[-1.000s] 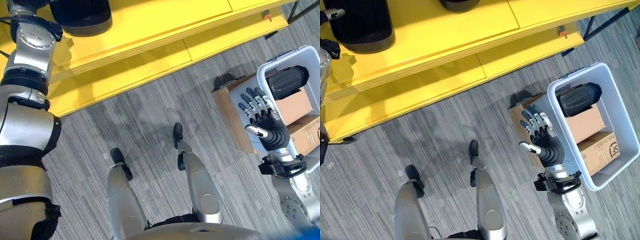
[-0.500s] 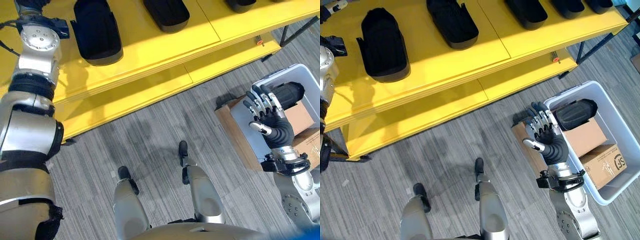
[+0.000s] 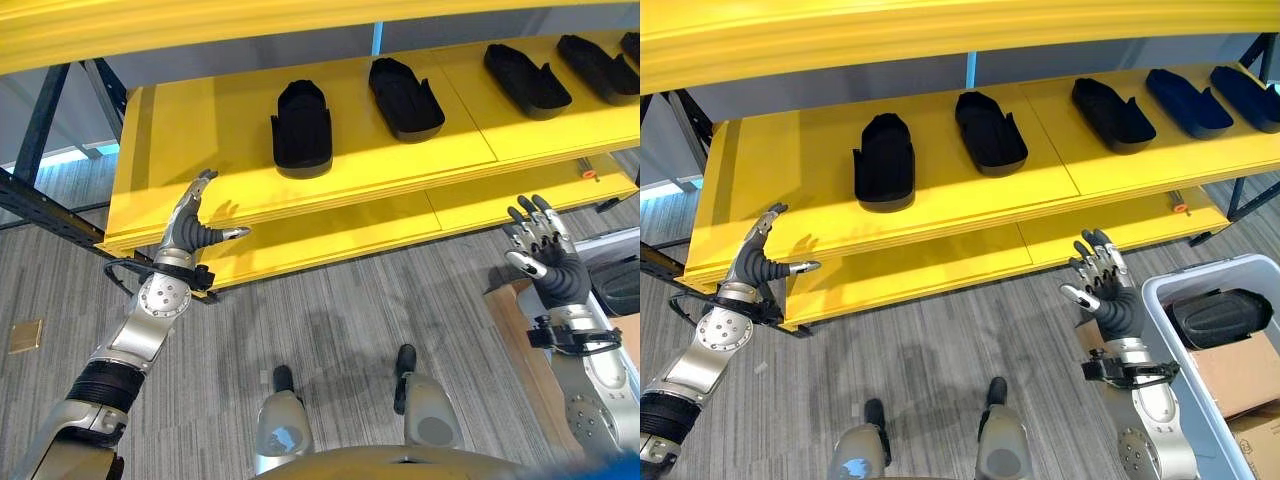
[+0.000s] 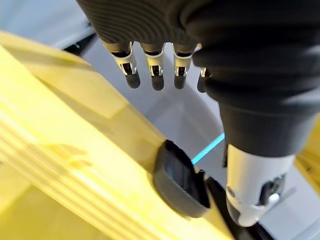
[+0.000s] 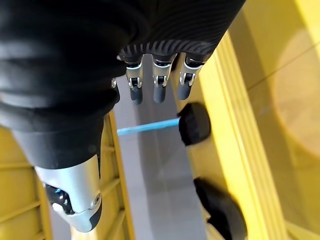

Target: Move parts from the plastic box to the shelf.

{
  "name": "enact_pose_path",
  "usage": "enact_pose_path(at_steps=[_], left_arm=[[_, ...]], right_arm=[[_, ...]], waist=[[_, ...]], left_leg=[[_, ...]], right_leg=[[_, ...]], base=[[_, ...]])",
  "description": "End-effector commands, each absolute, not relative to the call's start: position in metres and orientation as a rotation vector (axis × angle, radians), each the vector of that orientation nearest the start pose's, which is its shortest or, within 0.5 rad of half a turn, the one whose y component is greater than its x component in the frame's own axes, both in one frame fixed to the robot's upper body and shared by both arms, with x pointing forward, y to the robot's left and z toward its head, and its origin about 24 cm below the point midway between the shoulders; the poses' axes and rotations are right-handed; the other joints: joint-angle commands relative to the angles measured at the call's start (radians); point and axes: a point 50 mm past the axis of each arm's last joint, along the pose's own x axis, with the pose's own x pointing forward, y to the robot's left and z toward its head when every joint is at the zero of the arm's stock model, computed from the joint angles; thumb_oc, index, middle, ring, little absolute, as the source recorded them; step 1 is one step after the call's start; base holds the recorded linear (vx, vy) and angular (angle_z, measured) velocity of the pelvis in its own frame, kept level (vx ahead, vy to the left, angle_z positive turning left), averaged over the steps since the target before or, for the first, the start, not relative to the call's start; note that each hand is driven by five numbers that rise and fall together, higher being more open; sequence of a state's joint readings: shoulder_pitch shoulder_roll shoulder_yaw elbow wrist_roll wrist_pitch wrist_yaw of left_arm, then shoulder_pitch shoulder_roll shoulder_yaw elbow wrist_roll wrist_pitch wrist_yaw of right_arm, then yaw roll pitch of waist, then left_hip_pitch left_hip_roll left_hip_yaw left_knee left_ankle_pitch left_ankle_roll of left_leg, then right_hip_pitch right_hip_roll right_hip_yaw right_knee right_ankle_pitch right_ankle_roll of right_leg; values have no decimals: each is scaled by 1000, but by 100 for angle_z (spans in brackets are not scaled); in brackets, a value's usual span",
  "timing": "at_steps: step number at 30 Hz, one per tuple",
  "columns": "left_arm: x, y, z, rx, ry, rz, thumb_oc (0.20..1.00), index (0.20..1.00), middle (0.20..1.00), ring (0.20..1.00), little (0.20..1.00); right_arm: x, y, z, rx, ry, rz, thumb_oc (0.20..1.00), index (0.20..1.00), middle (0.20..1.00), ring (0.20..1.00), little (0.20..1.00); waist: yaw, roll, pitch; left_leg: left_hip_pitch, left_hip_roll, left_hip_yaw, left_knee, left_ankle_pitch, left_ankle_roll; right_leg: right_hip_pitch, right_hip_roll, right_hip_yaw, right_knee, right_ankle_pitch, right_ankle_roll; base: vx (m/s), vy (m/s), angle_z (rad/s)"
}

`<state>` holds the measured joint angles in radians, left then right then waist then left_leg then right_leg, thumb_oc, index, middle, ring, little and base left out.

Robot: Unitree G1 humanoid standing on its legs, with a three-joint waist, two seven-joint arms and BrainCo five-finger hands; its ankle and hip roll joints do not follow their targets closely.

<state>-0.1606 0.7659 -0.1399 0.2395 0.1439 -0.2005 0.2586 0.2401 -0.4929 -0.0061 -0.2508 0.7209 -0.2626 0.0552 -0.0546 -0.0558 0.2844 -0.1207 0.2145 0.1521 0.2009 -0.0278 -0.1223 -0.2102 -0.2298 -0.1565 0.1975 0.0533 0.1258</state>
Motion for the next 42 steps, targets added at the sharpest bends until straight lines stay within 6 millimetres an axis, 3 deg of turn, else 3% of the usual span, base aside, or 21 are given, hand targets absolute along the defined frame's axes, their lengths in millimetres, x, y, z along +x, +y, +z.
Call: enact_pose_path(at_steps=[1,6,7,13,16,33,42], left_arm=[[292,275,147,1172,-365,108,1000,1000,1000,1000,1000],[287,271,125,1299,-295,17,1000,1000,1000,1000,1000],[291,268,113,1328,-248,-21,1000,1000,1000,1000,1000],[309,261,94,1419,-171,-60,1000,1000,1000,1000,1000],[322,260,95,1419,-151,-29,1000,1000,1000,1000,1000],[339,271,112,1467,-135,61,1000,1000,1000,1000,1000],[356,266,133,1505,-167,84,1000,1000,1000,1000,1000]], right_arm=[[207,-232,117,212,-391,88,1000,1000,1000,1000,1000],[208,-231,117,211,-379,107,1000,1000,1000,1000,1000],[210,-229,120,217,-389,118,1000,1000,1000,1000,1000],[212,-227,121,232,-398,113,1000,1000,1000,1000,1000],[211,-227,122,231,-399,119,1000,1000,1000,1000,1000],[208,-226,120,236,-389,127,1000,1000,1000,1000,1000],[208,-225,124,228,-397,148,1000,1000,1000,1000,1000]], waist=[[-33,-48,11],[-34,-47,17],[-38,-46,29],[-48,-47,59],[-56,-50,85],[-68,-60,104],[-81,-67,120]], left_leg=[[-108,71,-52,6,65,-16],[-103,75,-47,9,64,-15],[-108,77,-47,15,65,-15],[-128,83,-49,34,65,-17],[-145,86,-48,48,67,-19],[-181,85,-51,82,56,-19],[-200,85,-50,108,44,-19]], right_leg=[[107,-31,-14,-43,-42,60],[97,-29,-5,-27,-50,57],[86,-27,3,-17,-53,57],[59,-24,14,14,-62,52],[40,-22,22,25,-60,51],[4,-23,39,46,-57,46],[-17,-23,50,62,-59,48]], base=[[0,0,0],[-13,-6,-3],[-38,-2,-7],[-36,-6,-14],[-47,5,1],[1,4,-2],[0,4,-1]])
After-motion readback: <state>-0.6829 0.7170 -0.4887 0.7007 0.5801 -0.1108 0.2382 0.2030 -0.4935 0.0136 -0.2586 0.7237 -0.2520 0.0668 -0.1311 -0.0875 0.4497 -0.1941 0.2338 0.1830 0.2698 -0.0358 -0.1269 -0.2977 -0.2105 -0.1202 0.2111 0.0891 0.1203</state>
